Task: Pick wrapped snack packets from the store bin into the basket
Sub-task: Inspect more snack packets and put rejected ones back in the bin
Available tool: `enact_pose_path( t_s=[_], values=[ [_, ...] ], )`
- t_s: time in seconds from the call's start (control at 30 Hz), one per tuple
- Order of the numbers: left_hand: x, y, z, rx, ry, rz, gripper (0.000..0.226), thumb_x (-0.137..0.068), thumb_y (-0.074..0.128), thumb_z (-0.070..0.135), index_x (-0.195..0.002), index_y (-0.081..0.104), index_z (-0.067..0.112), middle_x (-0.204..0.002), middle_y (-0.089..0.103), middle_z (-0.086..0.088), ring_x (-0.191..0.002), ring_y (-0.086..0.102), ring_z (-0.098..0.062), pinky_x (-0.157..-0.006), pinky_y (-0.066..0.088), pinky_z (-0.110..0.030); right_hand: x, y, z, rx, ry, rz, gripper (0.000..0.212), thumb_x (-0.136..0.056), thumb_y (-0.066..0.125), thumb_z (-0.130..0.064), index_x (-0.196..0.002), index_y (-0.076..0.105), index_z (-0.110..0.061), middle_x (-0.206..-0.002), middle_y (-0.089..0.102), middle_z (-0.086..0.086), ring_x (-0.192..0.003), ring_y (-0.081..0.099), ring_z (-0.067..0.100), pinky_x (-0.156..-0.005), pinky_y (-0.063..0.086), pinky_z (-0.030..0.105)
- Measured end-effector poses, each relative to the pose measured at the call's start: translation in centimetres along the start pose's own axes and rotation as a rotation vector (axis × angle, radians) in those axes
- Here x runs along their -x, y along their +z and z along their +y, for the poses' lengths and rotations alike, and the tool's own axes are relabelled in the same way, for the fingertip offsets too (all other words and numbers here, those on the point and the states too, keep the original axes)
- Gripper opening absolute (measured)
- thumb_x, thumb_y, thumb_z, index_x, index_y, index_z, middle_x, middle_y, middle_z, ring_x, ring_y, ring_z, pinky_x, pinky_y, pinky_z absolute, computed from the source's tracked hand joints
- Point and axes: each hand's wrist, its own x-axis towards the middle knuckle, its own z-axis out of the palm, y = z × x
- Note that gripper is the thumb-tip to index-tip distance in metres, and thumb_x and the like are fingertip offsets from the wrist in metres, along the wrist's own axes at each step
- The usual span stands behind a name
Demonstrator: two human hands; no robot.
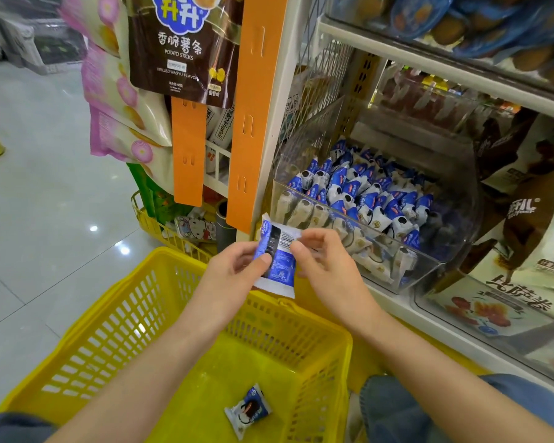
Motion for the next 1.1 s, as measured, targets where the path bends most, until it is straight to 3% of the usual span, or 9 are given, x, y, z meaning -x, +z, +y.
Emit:
enact_pose_path(
  t_s=[0.23,0.37,0.5,0.6,0.7,0.83,0.93,1.0,1.1],
  values=[
    [0.2,0.1,0.2,0.198,-0.074,-0.071,0.013,-0.092,0.053,0.017,-0.103,0.059,0.016,-0.09,0.072,-0.002,-0.075,0.069,-0.011,-0.06,0.052,-0.021,-0.7,-1.0,-1.0,-0.166,0.146,-0.128,0.023,-0.09,0.056,-0.009,-0.112,0.051,-0.012,-0.109,0.061,0.008,-0.092,0.059,0.015,-0.07,0.05,0.014],
    [0.0,-0.4,0.2,0.165,-0.002,-0.081,0.04,-0.087,0.059,0.004,-0.12,0.053,0.026,-0.104,0.068,0.003,-0.085,0.07,-0.012,-0.062,0.055,-0.021,-0.4,-1.3,-1.4,-0.159,0.125,-0.186,0.017,-0.088,0.058,-0.009,-0.106,0.06,-0.009,-0.1,0.065,0.008,-0.079,0.062,0.013,-0.071,0.052,0.019],
    [0.1,-0.5,0.2,0.218,0.087,-0.005,0.032,-0.087,0.06,0.003,-0.111,0.06,0.024,-0.105,0.069,0.003,-0.088,0.07,-0.013,-0.068,0.058,-0.027,-0.5,-1.2,-1.2,-0.197,0.223,-0.087,0.032,-0.085,0.063,-0.024,-0.113,0.057,-0.01,-0.107,0.067,0.007,-0.091,0.065,0.016,-0.081,0.053,0.029],
    [-0.1,-0.4,-0.1,0.232,0.12,0.079,0.032,-0.087,0.06,0.003,-0.11,0.059,0.025,-0.106,0.066,0.001,-0.086,0.069,-0.009,-0.064,0.054,-0.019,0.0,-0.8,-1.3,-0.277,0.256,-0.245,0.036,-0.086,0.063,-0.014,-0.12,0.055,-0.009,-0.112,0.067,0.01,-0.099,0.066,0.022,-0.084,0.055,0.032],
    [-0.3,-0.4,-0.6,-0.04,0.217,0.12,0.038,-0.085,0.063,0.005,-0.111,0.052,0.03,-0.119,0.057,0.001,-0.094,0.062,-0.005,-0.068,0.052,-0.015,0.1,-0.6,-1.5,-0.295,0.205,-0.233,0.035,-0.086,0.059,-0.001,-0.121,0.055,-0.005,-0.114,0.065,0.015,-0.089,0.066,0.019,-0.075,0.057,0.024],
    [0.3,-0.6,-0.9,-0.623,0.483,0.118,0.048,-0.085,0.061,0.027,-0.13,0.045,0.03,-0.135,0.034,0.017,-0.123,0.033,0.005,-0.097,0.033,-0.015,-0.2,-0.9,-1.3,-0.191,0.164,-0.209,0.023,-0.089,0.055,-0.002,-0.112,0.061,-0.001,-0.109,0.066,0.019,-0.079,0.06,0.013,-0.063,0.053,0.015],
    [0.8,-0.3,-0.9,-0.699,0.473,0.014,0.046,-0.082,0.049,0.045,-0.126,0.047,0.032,-0.124,0.042,0.022,-0.107,0.043,0.009,-0.084,0.041,-0.01,-0.2,-0.7,-0.9,-0.173,0.156,-0.201,0.017,-0.089,0.056,-0.006,-0.104,0.064,-0.002,-0.093,0.069,0.015,-0.068,0.061,0.009,-0.057,0.051,0.014],
    [0.8,-0.4,-1.1,-0.67,0.455,0.036,0.039,-0.083,0.054,0.043,-0.12,0.048,0.034,-0.111,0.043,0.025,-0.096,0.046,0.013,-0.071,0.042,-0.006,-0.1,-0.6,-0.6,-0.181,0.143,-0.195,0.011,-0.088,0.059,-0.011,-0.096,0.066,-0.01,-0.081,0.07,0.005,-0.064,0.063,0.004,-0.059,0.053,0.017],
    [0.6,-0.3,-1.3,-0.619,0.436,0.058,0.031,-0.083,0.062,0.034,-0.112,0.05,0.031,-0.107,0.048,0.019,-0.097,0.047,0.013,-0.07,0.037,-0.001,0.0,-0.4,-0.2,-0.162,0.09,-0.171,0.011,-0.086,0.062,-0.012,-0.088,0.064,-0.022,-0.078,0.07,0.0,-0.065,0.065,0.004,-0.061,0.056,0.02]
  ],
)
